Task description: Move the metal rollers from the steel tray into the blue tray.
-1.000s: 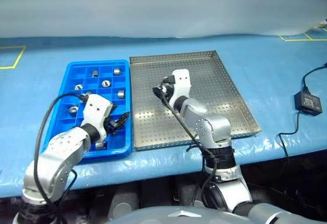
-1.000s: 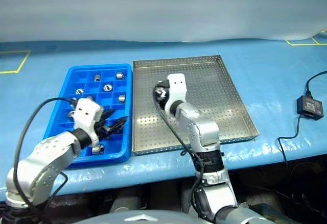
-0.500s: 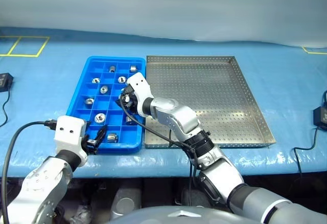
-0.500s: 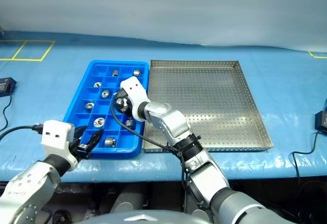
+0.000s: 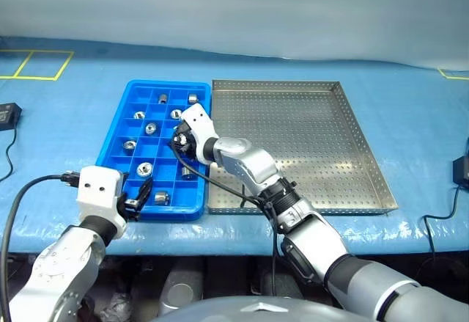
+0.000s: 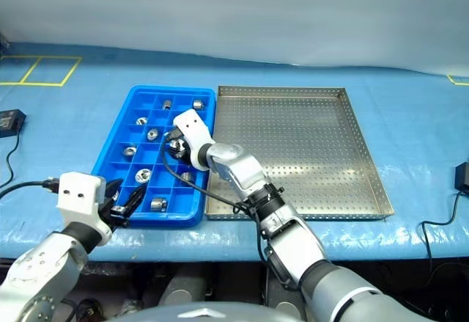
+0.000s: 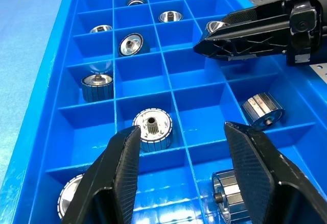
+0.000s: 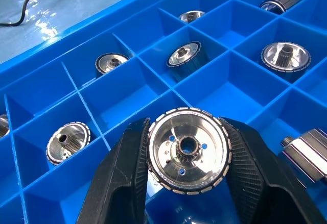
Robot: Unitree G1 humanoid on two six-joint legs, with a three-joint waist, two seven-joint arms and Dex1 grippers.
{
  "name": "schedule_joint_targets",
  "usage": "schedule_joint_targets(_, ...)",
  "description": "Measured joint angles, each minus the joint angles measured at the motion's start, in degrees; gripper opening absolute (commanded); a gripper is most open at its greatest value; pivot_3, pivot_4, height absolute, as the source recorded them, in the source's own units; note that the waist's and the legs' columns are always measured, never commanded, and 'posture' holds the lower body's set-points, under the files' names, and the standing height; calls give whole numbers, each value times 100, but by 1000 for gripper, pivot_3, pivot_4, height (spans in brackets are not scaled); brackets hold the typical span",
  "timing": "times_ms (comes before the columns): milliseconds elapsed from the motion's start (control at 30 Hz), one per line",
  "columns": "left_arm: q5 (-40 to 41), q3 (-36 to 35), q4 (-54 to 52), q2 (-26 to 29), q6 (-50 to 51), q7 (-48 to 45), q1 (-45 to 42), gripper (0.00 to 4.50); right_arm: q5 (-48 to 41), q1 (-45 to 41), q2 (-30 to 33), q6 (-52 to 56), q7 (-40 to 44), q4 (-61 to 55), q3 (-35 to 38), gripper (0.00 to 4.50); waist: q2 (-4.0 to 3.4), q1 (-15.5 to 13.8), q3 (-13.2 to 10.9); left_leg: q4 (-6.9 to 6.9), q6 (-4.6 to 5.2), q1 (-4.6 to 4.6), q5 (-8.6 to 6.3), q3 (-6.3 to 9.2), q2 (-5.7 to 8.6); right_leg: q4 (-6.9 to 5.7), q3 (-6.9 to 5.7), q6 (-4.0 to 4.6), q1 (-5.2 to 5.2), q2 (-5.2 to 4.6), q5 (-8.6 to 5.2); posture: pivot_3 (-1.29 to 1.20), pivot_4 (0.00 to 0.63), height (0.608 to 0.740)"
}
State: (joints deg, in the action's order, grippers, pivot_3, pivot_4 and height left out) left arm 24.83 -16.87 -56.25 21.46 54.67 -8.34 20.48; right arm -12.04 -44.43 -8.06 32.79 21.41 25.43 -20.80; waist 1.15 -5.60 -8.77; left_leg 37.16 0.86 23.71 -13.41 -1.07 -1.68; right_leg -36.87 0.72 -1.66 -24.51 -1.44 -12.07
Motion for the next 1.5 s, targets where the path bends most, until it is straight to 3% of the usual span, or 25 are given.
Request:
schedule_joint_targets(300, 1, 162, 0, -98, 6, 93, 12, 2841, 72, -11, -4, -169, 158, 103, -384, 1722, 0, -35, 0, 0, -1, 0, 0, 6, -1, 0, -2, 1, 2, -1, -2, 408, 150, 740)
schedule_joint_targets(500, 0, 259, 0, -128, 1, 129, 9, 2841, 141, -130, -6, -352, 193, 384, -406, 3665, 0, -80, 0, 1, -2, -4, 1, 7, -2, 0, -3, -12, 5, -1, -11, 388, 150, 740)
schedule_joint_targets(567, -2, 332, 3, -131, -4, 122, -17, 2841, 171, -124, -2, -365, 79, 312, -401, 3665, -1, -100, -2, 2, -4, 1, 2, 10, -2, 0, -5, -12, 2, -2, -11, 385, 150, 740)
schedule_joint_targets(633, -1, 427, 25, -130, -25, 107, -180, 2841, 161, -76, 22, -231, -18, -254, -342, 3665, -2, -131, -7, 4, -7, 15, 4, 16, -3, -1, -9, -12, -8, -1, -10, 369, 150, 740)
schedule_joint_targets(667, -4, 510, 111, -125, -62, 89, -431, 2841, 33, 194, 75, -27, -1, -1277, -229, 3665, -2, -178, -7, 2, -7, 18, 4, 31, -3, 1, -15, -11, -5, -2, -11, 362, 150, 740)
schedule_joint_targets(767, -22, 658, 324, -100, -176, 58, -830, 2841, -276, 627, 286, 391, 134, -2888, -180, 3665, -1, -216, -4, -2, -13, 17, -1, 57, 2, 2, -25, -10, 5, -5, -12, 293, 150, 740)
schedule_joint_targets(867, -130, 1067, 758, 59, -311, -162, -1381, 2841, -403, 1483, 1334, 978, 218, -4293, 125, 3665, -1, -298, -1, 11, -8, 14, -4, 73, 12, 16, -43, -29, 8, -23, -36, 212, 150, 740)
schedule_joint_targets(1000, -178, 1371, 1351, 165, -575, -520, -1870, 2841, -653, 2394, 2391, 1531, 453, -5052, 793, 3665, -13, -108, -8, 18, 0, 23, -1, 53, 18, 5, -23, -28, 15, -19, -27, 111, 150, 740)
schedule_joint_targets(1033, -181, 1426, 1514, 172, -658, -617, -1990, 2996, -719, 2532, 2547, 1567, 500, -5222, 919, 3843, -13, -22, -8, 18, 0, 21, -1, 50, 18, 5, -21, -22, 14, -11, -25, 73, 150, 740)
schedule_joint_targets(1133, -155, 1591, 2047, 174, -933, -1018, -2325, 3737, -724, 2810, 3070, 1627, 541, -5513, 1146, 4500, -14, 230, -7, 11, -1, 11, -1, 44, 13, -1, -18, -14, 15, 4, -28, 6, 150, 740)
schedule_joint_targets(1200, -151, 1643, 2354, 210, -1067, -1251, -2413, 4417, -584, 3003, 3487, 1648, 571, -5526, 1162, 4500, -14, 383, -7, 10, -1, 10, -1, 41, 12, -3, -14, -12, 14, 6, -28, -27, 150, 740)
schedule_joint_targets(1333, -231, 1800, 2718, 362, -1151, -1486, -2551, 4464, -488, 3128, 3457, 1669, 386, -5602, 1158, 4500, -13, 653, -8, 12, -1, 10, -1, 34, 8, -8, -1, -25, 8, 13, -23, -68, 150, 740)
schedule_joint_targets(1500, -314, 1798, 2722, 474, -1287, -1566, -2625, 4464, -378, 3127, 3338, 1670, 132, -5697, 1149, 4500, -12, 760, -8, 20, 0, 8, -1, 19, 10, -5, 15, -43, 11, 8, -14, -77, 150, 740)
